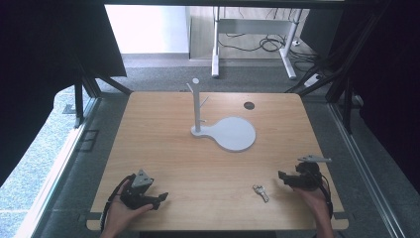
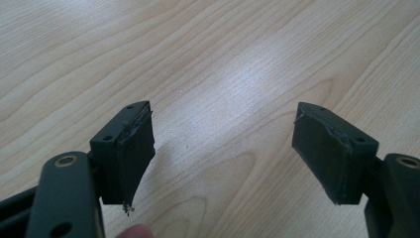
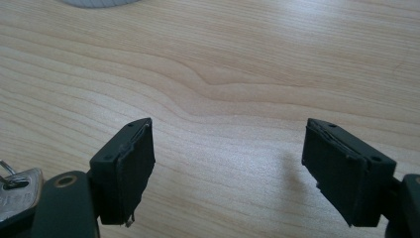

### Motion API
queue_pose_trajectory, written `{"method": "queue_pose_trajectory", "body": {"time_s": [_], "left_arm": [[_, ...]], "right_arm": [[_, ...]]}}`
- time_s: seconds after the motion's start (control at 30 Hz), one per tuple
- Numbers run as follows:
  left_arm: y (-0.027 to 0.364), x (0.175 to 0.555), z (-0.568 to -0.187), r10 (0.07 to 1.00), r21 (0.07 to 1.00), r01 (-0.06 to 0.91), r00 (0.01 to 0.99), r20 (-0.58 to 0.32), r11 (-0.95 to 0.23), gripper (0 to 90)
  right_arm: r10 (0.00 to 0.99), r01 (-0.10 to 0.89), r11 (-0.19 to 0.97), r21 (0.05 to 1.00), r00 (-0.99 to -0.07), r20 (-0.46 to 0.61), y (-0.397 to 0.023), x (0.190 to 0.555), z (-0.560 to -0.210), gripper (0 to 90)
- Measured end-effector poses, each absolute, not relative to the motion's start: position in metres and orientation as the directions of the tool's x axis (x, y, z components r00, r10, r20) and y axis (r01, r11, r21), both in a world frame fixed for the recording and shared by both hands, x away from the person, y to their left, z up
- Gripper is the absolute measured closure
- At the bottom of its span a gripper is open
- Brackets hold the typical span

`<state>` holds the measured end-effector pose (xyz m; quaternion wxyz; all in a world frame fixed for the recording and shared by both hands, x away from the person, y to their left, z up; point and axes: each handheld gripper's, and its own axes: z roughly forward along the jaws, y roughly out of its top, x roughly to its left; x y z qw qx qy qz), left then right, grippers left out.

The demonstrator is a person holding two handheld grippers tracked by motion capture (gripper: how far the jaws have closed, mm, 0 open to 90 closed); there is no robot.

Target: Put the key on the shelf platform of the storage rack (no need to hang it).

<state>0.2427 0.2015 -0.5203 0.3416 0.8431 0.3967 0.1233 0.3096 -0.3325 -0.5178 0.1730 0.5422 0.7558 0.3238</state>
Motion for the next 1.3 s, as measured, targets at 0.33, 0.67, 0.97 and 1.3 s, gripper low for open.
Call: {"method": "queue_pose_trajectory", "body": {"time_s": [0.33, 0.67, 0.97, 1.3], "left_arm": [[0.203, 0.242, -0.520, 0.761, 0.674, 0.592, 0.645, -0.068, -0.442, 24.6], [0.208, 0.243, -0.519, 0.766, 0.680, 0.594, 0.639, -0.073, -0.431, 24.7], [0.209, 0.242, -0.517, 0.765, 0.687, 0.591, 0.639, -0.079, -0.423, 24.7], [0.208, 0.242, -0.517, 0.763, 0.684, 0.593, 0.641, -0.082, -0.425, 24.7]], "right_arm": [[0.920, 0.703, 0.227, 0.674, -0.382, 0.090, -0.332, 0.309, -0.516, 28.3], [0.900, 0.715, 0.286, 0.638, -0.430, 0.078, -0.328, 0.309, -0.509, 37.2], [0.876, 0.721, 0.340, 0.604, -0.477, 0.077, -0.322, 0.310, -0.489, 39.8], [0.835, 0.720, 0.428, 0.546, -0.546, 0.065, -0.316, 0.306, -0.478, 44.5]]}}
